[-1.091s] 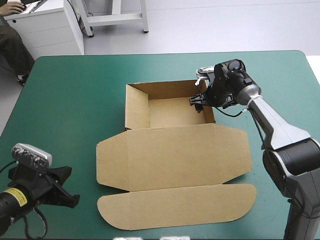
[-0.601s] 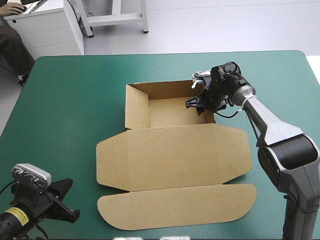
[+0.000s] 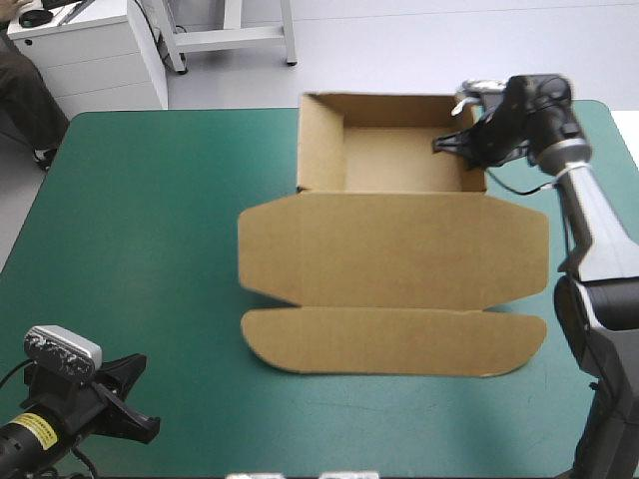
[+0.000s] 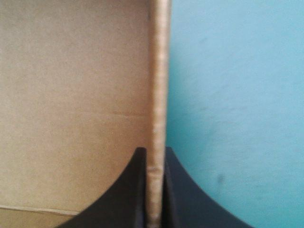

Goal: Fold the box

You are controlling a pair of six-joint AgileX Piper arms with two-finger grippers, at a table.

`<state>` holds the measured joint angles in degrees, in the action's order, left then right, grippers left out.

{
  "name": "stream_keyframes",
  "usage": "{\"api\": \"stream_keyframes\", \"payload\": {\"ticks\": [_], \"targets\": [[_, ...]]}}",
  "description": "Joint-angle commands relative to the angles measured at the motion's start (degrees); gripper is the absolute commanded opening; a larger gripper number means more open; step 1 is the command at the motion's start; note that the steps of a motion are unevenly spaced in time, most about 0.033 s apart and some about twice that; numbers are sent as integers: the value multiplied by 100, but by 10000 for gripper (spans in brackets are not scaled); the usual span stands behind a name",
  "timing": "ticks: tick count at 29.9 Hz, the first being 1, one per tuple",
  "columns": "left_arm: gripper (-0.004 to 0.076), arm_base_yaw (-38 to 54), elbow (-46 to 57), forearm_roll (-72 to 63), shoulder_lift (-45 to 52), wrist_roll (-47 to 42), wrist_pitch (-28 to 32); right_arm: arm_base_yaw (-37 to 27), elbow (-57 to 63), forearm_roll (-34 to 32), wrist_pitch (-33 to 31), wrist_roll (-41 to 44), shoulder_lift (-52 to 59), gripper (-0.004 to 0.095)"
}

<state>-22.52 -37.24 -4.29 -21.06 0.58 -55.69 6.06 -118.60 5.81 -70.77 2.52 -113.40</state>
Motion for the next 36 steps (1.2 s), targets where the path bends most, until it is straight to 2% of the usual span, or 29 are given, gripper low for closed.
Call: {"api": "stream_keyframes", "payload": {"ticks": [1, 9, 14, 20, 29, 32, 34, 36], "targets": [[-10, -14, -154, -41, -53, -12, 384, -818, -551, 120, -111, -188, 670, -20], [-10, -14, -154, -41, -53, -12, 360, -2581, -659, 56, -100, -511, 684, -20], [-10, -14, -154, -51, -53, -12, 360, -3391, -659, 76, 2, -564, 414, -20], [-10, -14, -154, -43, -53, -12, 403, -3920, -659, 90, -16, -563, 17, -20], [-10, -14, -154, -28, -53, -12, 480, -4014, -638, -299, -104, -782, -438, -16], [-10, -14, -154, -28, -53, -12, 480, -4014, -638, -443, -104, -859, -443, 50], [-10, -14, -154, -28, -53, -12, 480, -4014, -638, -453, -104, -859, -443, 150], [-10, -14, -154, -28, -53, -12, 480, -4014, -638, -453, -104, -859, -443, 323]]}}
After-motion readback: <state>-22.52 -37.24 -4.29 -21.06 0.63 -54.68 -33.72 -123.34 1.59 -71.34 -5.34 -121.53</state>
